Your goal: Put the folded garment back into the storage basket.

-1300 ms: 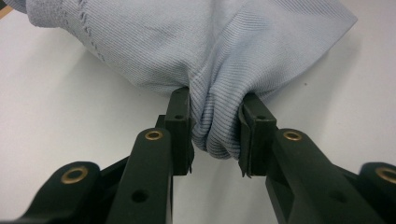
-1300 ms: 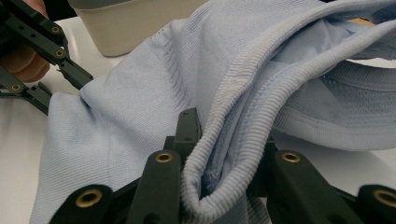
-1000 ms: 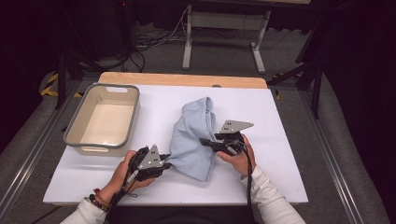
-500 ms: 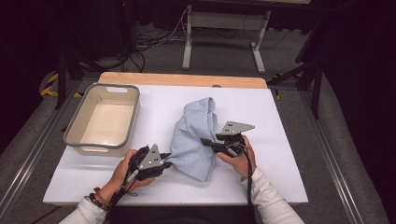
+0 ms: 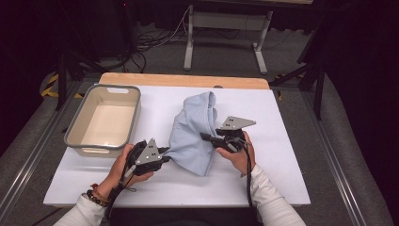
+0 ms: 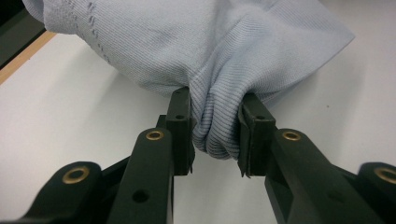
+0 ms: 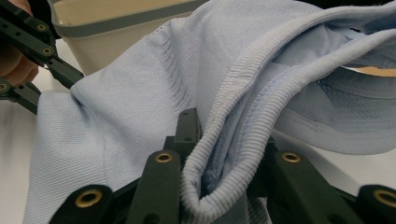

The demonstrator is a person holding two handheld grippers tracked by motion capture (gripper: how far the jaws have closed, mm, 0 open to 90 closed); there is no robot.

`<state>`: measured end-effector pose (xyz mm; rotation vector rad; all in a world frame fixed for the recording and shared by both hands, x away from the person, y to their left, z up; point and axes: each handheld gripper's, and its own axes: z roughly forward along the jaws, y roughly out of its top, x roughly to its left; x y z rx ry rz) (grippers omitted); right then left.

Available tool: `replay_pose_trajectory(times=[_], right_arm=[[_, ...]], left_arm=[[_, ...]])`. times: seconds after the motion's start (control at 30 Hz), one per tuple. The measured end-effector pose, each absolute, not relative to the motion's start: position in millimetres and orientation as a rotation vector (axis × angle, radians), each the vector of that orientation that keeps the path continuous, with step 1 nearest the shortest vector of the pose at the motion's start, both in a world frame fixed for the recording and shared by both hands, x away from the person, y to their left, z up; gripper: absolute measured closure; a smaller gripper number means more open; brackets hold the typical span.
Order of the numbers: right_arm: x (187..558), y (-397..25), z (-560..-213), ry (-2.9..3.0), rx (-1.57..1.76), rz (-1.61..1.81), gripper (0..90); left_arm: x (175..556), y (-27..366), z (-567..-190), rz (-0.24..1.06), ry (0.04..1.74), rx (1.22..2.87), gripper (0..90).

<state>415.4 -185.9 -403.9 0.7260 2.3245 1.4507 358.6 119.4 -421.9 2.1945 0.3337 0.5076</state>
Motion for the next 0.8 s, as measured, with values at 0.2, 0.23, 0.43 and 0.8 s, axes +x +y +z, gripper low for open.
replay_pose_trajectory(times=[0.2, 0.23, 0.43, 0.8], right_arm=[[420, -183, -396, 2.310, 0.710, 1.442, 72.5], [421, -182, -395, 2.309, 0.712, 1.441, 72.5], [425, -178, -387, 2.306, 0.704, 1.417, 72.5], [429, -170, -374, 2.288, 0.672, 1.408, 72.4]], left_arm=[[364, 121, -417, 0.522, 0.330, 2.188, 70.4], [365, 121, -416, 0.518, 0.335, 2.185, 70.4], [368, 123, -410, 0.536, 0.337, 2.179, 70.4], [371, 129, -400, 0.585, 0.329, 2.167, 70.4]])
